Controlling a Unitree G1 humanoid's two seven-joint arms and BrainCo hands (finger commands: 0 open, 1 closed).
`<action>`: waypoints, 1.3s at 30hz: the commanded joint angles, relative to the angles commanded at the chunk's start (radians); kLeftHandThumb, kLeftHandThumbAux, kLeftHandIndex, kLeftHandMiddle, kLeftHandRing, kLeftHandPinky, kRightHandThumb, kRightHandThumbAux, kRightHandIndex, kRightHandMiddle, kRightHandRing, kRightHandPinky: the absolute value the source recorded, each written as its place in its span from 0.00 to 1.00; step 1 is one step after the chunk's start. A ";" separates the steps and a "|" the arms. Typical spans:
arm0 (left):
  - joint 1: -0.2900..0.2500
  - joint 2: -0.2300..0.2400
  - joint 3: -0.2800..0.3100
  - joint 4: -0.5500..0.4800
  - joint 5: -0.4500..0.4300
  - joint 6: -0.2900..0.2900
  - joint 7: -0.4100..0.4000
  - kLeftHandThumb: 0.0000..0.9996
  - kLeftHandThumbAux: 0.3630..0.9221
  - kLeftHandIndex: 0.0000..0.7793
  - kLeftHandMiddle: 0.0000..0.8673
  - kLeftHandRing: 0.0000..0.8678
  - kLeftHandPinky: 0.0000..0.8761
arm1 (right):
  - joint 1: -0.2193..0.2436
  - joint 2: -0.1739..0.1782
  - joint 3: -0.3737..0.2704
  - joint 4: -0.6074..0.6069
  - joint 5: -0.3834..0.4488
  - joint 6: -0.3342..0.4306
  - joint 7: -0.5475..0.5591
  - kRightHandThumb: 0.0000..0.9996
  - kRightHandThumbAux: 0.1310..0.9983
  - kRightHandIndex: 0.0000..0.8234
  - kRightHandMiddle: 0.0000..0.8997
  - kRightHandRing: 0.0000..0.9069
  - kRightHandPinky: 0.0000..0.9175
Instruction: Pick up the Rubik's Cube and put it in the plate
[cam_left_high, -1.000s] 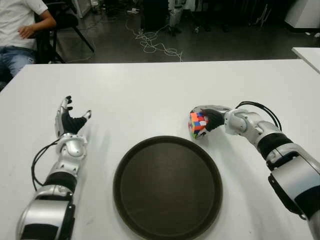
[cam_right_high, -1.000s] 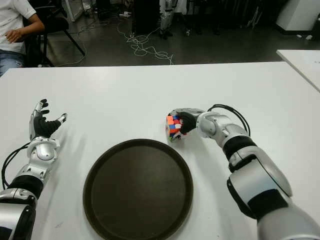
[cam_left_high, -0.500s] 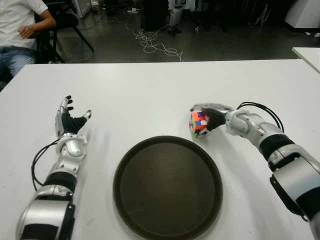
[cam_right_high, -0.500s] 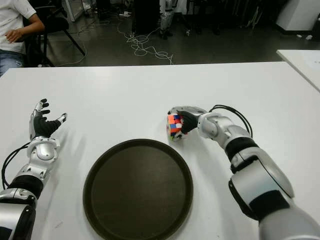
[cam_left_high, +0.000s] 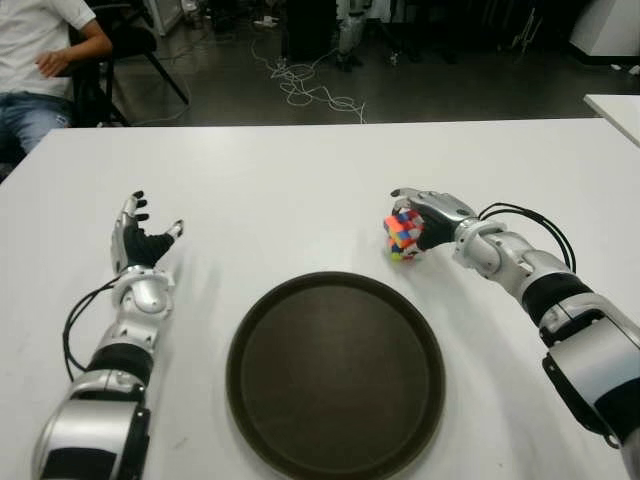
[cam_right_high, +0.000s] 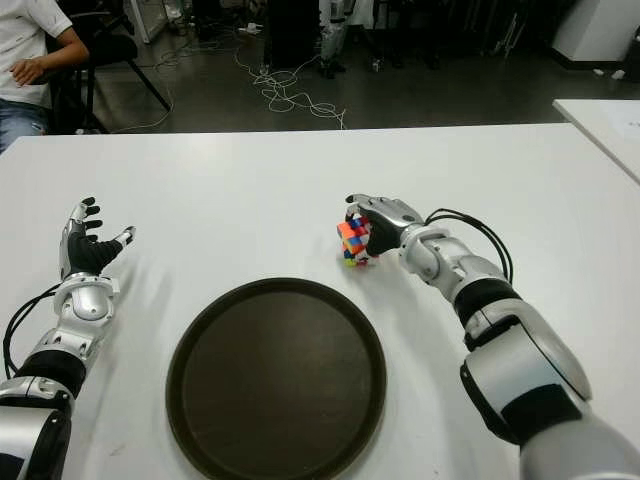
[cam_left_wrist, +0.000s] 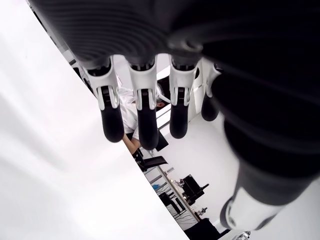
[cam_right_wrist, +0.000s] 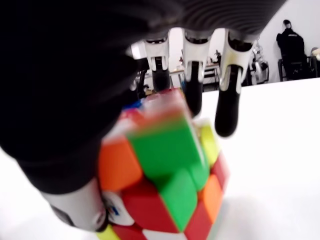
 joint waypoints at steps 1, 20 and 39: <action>0.000 0.000 0.000 0.000 0.001 0.000 0.001 0.29 0.73 0.15 0.21 0.23 0.28 | 0.001 0.001 -0.002 0.000 0.002 -0.001 -0.002 0.18 0.80 0.68 0.81 0.82 0.81; -0.001 -0.002 0.005 0.003 0.000 0.011 0.008 0.30 0.70 0.15 0.20 0.21 0.26 | 0.007 0.012 -0.029 0.000 0.013 0.006 -0.014 0.16 0.85 0.74 0.86 0.87 0.86; -0.001 -0.005 0.006 -0.002 -0.003 0.013 0.009 0.28 0.71 0.15 0.21 0.22 0.26 | 0.015 0.024 -0.078 -0.014 0.055 0.024 0.023 0.23 0.83 0.72 0.85 0.87 0.86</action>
